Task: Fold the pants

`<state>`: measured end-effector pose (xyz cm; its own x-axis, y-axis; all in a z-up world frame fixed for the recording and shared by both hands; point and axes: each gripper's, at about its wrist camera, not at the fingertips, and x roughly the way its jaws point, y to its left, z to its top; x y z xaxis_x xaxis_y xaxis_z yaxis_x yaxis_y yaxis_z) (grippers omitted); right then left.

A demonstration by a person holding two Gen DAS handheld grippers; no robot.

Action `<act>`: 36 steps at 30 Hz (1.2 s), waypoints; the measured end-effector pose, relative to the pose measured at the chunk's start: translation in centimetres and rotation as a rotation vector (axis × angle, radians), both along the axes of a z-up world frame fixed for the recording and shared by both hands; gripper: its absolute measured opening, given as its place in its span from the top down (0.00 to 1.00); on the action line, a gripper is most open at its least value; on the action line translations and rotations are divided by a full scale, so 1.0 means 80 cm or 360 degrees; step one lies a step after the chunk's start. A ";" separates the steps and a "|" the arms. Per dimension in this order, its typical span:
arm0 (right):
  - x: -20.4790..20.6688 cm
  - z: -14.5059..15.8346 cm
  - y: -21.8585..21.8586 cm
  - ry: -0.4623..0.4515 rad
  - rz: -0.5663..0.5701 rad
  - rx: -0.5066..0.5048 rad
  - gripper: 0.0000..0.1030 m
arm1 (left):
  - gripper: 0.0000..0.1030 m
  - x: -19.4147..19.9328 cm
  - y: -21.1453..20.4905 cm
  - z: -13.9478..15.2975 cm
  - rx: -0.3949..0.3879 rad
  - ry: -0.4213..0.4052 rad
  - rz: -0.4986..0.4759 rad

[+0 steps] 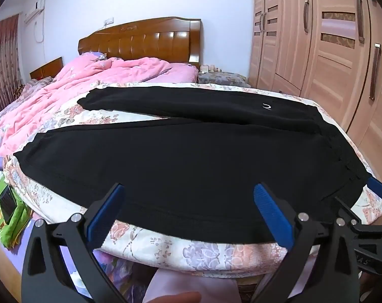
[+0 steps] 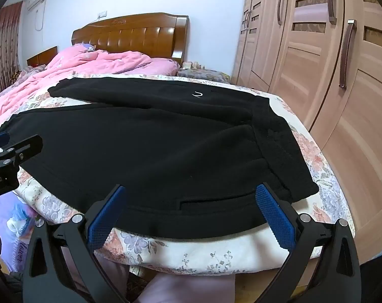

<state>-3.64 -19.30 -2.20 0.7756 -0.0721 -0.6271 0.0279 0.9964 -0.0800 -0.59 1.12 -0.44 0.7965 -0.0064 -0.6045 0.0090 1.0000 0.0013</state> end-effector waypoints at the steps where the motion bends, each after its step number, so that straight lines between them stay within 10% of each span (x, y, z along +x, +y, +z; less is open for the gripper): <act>1: 0.000 -0.001 0.000 0.0000 -0.0001 0.0002 0.04 | 0.01 -0.001 0.000 0.000 0.0006 0.0003 0.0018; 36: -0.002 -0.005 -0.004 0.0009 -0.0009 0.0067 0.04 | 0.01 0.014 0.016 -0.013 -0.0085 0.0142 -0.0006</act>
<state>-3.79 -19.58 -2.63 0.7716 -0.0499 -0.6341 0.0334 0.9987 -0.0380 0.55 2.39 -1.46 0.7393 -0.0435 -0.6720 0.0104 0.9985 -0.0532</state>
